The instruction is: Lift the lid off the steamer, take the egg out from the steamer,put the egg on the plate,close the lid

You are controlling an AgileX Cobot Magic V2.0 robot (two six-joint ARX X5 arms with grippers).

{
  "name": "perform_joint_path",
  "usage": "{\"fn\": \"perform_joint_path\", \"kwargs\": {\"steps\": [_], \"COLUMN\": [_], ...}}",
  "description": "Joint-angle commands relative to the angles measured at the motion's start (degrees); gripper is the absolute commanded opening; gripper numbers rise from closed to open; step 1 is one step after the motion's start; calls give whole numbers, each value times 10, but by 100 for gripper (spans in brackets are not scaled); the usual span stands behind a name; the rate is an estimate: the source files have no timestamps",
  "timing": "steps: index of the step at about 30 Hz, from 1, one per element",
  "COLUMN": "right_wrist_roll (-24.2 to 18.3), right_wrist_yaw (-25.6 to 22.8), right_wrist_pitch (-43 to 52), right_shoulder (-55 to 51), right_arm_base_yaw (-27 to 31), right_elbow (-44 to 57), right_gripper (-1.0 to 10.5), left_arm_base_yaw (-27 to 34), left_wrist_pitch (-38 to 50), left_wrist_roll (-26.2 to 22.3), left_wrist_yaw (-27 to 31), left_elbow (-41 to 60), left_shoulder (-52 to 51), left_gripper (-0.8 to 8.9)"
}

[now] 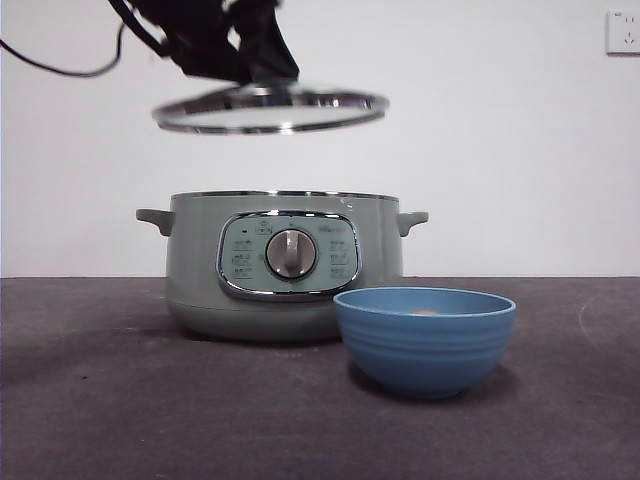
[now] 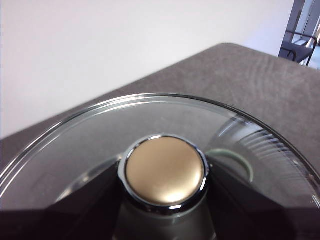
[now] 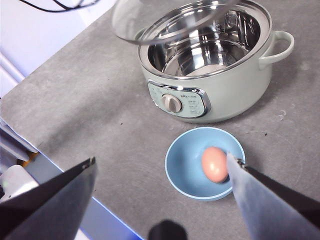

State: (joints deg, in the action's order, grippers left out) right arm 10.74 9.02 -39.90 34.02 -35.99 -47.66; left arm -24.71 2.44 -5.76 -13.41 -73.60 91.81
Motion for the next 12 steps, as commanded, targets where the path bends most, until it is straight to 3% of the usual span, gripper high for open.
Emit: {"fn": "perform_joint_path", "kwargs": {"steps": [1,12], "right_wrist_roll": [4,4], "right_wrist_yaw": [0,0], "right_wrist_pitch": [4,3], "right_shoulder": [-1,-1], "right_arm_base_yaw": [-1,-1], "right_elbow": [7,7], "right_gripper": [441,441], "left_arm_base_yaw": [-3,-4], "left_wrist_pitch": [38,69], "left_wrist_roll": [2,2], "left_wrist_yaw": [-1,13], "left_elbow": [-4,-4], "left_shoulder": [17,82], "left_gripper": [-8,-8]}}
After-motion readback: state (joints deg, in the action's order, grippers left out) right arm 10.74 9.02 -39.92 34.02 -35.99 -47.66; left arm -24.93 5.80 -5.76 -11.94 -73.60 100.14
